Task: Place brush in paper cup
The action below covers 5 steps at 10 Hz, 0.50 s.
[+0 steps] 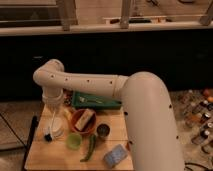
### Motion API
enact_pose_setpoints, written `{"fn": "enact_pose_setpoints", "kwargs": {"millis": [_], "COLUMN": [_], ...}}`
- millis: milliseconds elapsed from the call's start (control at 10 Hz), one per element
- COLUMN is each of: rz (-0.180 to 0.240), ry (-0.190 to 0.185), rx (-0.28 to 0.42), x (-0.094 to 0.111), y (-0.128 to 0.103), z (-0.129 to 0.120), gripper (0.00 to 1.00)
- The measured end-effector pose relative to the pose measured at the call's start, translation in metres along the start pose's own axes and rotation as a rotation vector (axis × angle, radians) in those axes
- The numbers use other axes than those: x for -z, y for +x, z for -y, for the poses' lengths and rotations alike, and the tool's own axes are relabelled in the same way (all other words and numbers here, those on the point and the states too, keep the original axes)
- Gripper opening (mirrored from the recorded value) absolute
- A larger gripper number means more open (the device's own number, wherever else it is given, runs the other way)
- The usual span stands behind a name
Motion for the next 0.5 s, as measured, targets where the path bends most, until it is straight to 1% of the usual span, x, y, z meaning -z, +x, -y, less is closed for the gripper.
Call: {"fn": "enact_pose_setpoints", "kwargs": {"millis": [200, 400, 500], "rz": [0.024, 0.058, 0.077], "ry": [0.011, 0.025, 0.026], "rx": [0.008, 0.02, 0.025], "x": [0.0016, 0.0002, -0.0012], "y": [-0.0014, -0.0053, -0.0074], "z": [0.0005, 0.0038, 0.0045], "gripper": [0.0, 0.0, 0.0]}}
